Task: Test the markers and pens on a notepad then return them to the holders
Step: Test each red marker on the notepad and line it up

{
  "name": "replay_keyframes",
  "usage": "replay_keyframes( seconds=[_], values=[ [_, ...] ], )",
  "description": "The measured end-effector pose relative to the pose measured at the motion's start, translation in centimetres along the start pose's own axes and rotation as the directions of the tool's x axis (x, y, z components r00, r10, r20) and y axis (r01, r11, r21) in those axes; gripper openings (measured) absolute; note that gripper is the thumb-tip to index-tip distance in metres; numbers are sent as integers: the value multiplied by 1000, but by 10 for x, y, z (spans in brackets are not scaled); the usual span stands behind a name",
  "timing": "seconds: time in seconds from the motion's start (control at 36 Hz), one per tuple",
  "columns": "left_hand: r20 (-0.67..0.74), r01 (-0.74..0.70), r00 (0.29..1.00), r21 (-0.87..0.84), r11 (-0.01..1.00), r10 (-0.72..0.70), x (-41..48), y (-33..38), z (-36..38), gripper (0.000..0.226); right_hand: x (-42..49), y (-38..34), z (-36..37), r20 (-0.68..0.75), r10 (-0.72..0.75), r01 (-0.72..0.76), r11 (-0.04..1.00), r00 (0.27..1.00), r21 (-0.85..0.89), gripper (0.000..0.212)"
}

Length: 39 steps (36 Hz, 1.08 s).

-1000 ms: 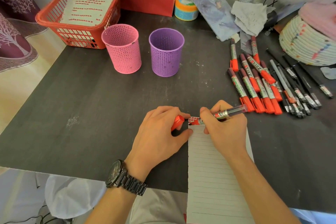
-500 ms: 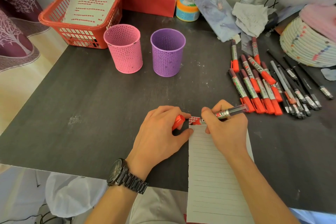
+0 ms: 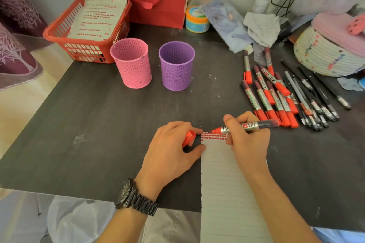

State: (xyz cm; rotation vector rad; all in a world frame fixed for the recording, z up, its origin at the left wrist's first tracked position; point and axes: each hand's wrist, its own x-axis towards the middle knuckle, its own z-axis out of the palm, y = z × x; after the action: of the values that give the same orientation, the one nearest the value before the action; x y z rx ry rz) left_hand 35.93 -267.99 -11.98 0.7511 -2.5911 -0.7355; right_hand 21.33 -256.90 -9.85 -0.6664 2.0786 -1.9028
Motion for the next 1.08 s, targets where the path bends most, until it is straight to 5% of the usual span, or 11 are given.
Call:
replay_keyframes(
  seconds=[0.31, 0.42, 0.53, 0.67, 0.92, 1.08],
  values=[
    [73, 106, 992, -21, 994, -104, -4, 8, -4, 44, -8, -15, -48, 180, 112, -174, 908, 977, 381, 20],
    [29, 160, 987, -297, 941, -158, -12, 10, -11, 22, -22, -7, -57, 205, 68, -132, 939, 976, 317, 16],
    [-45, 161, 978, -455, 876, -203, -20, 24, -7, 37, -29, 0, -56, 170, -22, -13, 979, 985, 202, 27],
    [-74, 166, 977, -329, 930, -200, -19, 31, 6, 42, -26, 0, -57, 143, 22, -56, 970, 989, 237, 7],
    [-69, 179, 978, -207, 962, -197, -16, 33, 6, 50, -26, 1, -62, 179, -12, -47, 946, 984, 320, 15],
    [-156, 147, 971, -199, 969, -179, -17, 34, 7, 32, -25, 4, -62, 177, 38, -113, 892, 984, 438, 14]
  ],
)
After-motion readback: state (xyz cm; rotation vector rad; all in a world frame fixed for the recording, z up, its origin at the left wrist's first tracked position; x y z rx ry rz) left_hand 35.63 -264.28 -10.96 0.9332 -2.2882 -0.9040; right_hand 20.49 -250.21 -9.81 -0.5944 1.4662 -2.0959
